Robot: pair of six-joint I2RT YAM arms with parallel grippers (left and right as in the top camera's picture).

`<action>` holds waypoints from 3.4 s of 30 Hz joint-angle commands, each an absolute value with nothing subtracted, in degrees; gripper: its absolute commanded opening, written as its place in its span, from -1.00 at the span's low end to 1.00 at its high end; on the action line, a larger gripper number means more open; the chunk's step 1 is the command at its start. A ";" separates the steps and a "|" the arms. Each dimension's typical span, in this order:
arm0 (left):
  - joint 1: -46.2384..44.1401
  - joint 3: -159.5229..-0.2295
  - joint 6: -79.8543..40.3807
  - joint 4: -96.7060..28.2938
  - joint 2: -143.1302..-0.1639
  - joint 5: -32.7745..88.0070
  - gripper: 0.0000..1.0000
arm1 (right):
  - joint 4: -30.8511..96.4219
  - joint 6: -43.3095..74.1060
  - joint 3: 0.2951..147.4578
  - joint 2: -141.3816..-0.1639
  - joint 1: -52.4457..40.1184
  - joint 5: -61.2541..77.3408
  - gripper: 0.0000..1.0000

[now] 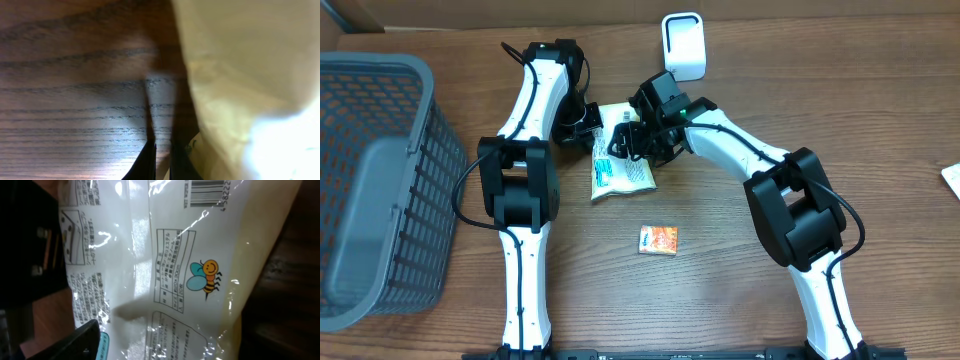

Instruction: Scan the item barcode

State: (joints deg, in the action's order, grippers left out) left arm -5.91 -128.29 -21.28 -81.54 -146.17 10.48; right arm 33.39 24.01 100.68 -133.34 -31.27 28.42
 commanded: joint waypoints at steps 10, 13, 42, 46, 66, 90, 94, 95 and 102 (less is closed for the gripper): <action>-7.44 -127.55 -21.87 -81.17 -146.26 8.38 -0.87 | 35.46 24.27 99.37 -135.09 -24.88 38.72 -0.46; -7.66 -127.55 -22.00 -81.56 -146.26 8.62 -0.90 | 35.44 24.23 99.37 -135.15 -25.32 38.87 0.11; -8.47 -123.44 -25.74 -79.70 -146.26 3.64 -0.90 | 33.54 23.79 100.99 -138.96 -25.69 46.96 -0.92; -8.47 -125.86 -23.88 -81.89 -146.23 4.01 -0.92 | 38.96 23.79 101.67 -135.22 -24.16 36.27 -0.93; -8.08 -140.33 -22.72 -88.01 -146.23 4.47 -0.70 | 75.44 24.10 101.51 -108.71 -22.74 -32.18 -0.93; -8.08 -140.33 -22.28 -87.88 -146.23 4.49 -0.58 | 70.83 25.34 94.13 -118.65 -21.82 -20.16 -0.64; -8.08 -140.33 -22.28 -87.85 -146.23 4.49 -0.47 | 68.97 25.56 94.35 -118.65 -24.12 -11.75 -0.22; -8.08 -140.33 -22.28 -87.85 -146.23 4.49 -0.44 | 68.86 25.54 94.70 -118.65 -24.47 -9.67 -0.08; -8.08 -140.33 -22.26 -88.16 -146.23 4.47 -0.19 | 74.24 25.52 103.31 -118.63 -23.66 -6.74 0.95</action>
